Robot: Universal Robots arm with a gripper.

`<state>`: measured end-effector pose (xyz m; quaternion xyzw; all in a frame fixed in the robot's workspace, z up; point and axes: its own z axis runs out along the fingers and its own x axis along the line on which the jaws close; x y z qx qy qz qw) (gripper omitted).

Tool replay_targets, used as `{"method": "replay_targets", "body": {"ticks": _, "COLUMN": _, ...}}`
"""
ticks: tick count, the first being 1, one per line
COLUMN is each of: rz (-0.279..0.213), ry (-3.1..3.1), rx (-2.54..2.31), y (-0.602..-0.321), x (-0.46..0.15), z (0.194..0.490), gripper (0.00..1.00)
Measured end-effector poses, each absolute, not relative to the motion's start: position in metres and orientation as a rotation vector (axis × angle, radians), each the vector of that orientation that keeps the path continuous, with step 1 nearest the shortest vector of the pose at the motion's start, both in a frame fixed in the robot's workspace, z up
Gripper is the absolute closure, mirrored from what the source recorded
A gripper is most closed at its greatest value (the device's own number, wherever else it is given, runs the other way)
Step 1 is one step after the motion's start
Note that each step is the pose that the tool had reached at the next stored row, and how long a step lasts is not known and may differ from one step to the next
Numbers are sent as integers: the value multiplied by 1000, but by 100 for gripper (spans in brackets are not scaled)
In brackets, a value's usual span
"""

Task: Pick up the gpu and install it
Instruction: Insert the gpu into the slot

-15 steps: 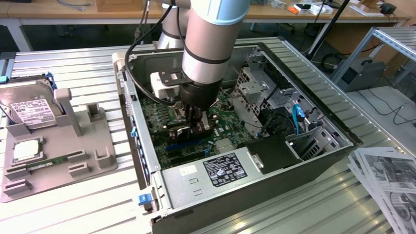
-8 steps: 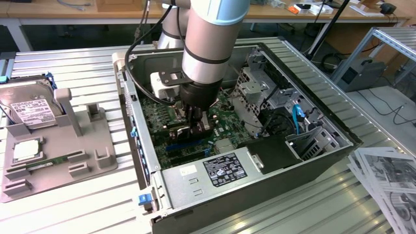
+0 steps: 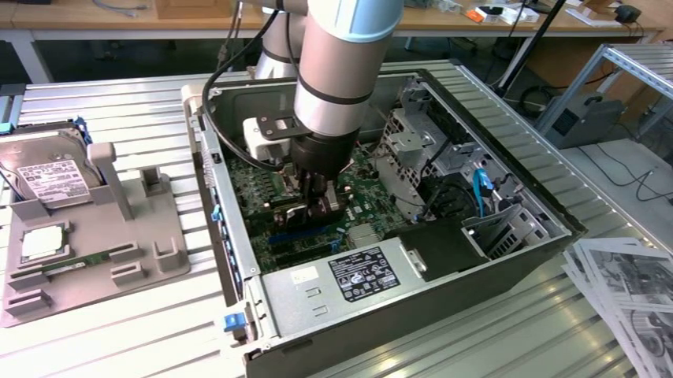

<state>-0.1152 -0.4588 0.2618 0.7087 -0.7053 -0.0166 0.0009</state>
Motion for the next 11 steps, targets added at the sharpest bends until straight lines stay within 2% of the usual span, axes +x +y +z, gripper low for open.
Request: {"method": "replay_targets", "body": {"ticks": 11, "rz": -53, "ry": -2214, "rx": 2226, "y": -459, "x": -115, "z": 260, "gripper": 73}}
